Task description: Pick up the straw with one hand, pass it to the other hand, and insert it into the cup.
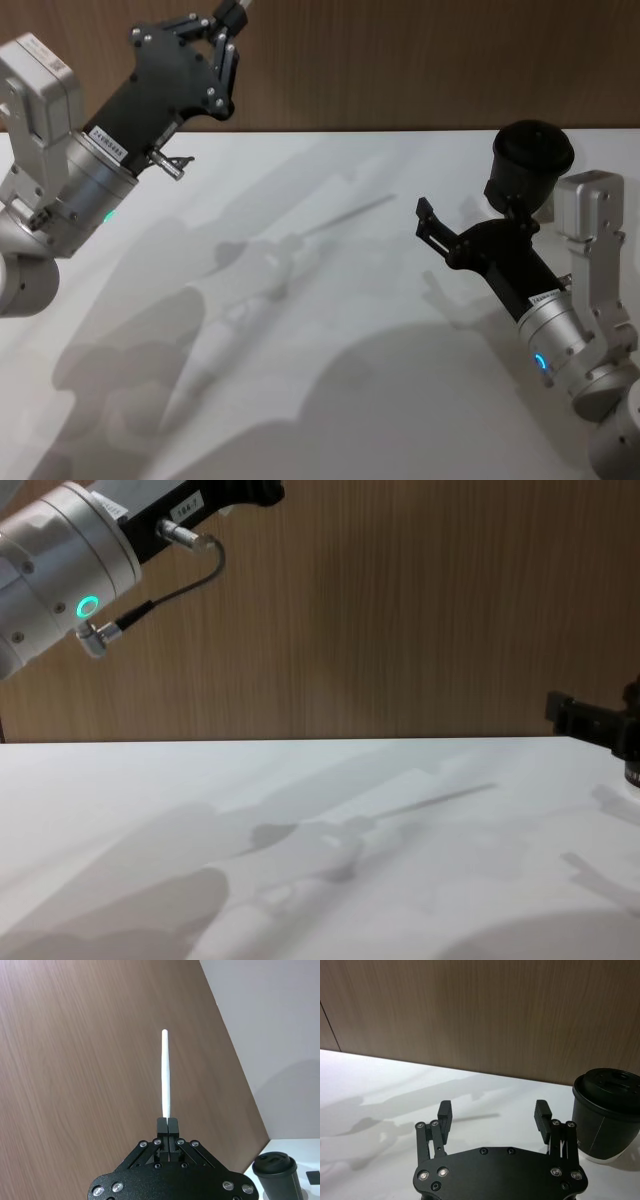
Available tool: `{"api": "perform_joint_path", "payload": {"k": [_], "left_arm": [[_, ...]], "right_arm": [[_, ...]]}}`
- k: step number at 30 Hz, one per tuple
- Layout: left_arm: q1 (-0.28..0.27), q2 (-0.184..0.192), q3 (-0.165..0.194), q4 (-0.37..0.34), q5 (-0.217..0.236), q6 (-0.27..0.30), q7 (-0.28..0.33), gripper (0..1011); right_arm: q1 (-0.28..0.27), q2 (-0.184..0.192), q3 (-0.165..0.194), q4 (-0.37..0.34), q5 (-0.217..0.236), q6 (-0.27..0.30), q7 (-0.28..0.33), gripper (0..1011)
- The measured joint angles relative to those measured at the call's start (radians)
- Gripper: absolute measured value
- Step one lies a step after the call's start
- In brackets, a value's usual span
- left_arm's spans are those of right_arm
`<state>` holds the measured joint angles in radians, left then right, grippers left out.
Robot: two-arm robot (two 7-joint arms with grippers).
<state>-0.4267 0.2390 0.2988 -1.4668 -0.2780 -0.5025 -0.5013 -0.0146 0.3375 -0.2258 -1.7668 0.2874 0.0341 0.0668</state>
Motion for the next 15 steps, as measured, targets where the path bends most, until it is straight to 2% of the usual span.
{"api": "perform_joint_path", "payload": {"k": [15], "left_arm": [[-0.009,0.004,0.008,-0.008,0.003,-0.01,-0.007,10]], "right_arm": [[0.0,0.0,0.0,0.0,0.0,0.0,0.0,1001]]}}
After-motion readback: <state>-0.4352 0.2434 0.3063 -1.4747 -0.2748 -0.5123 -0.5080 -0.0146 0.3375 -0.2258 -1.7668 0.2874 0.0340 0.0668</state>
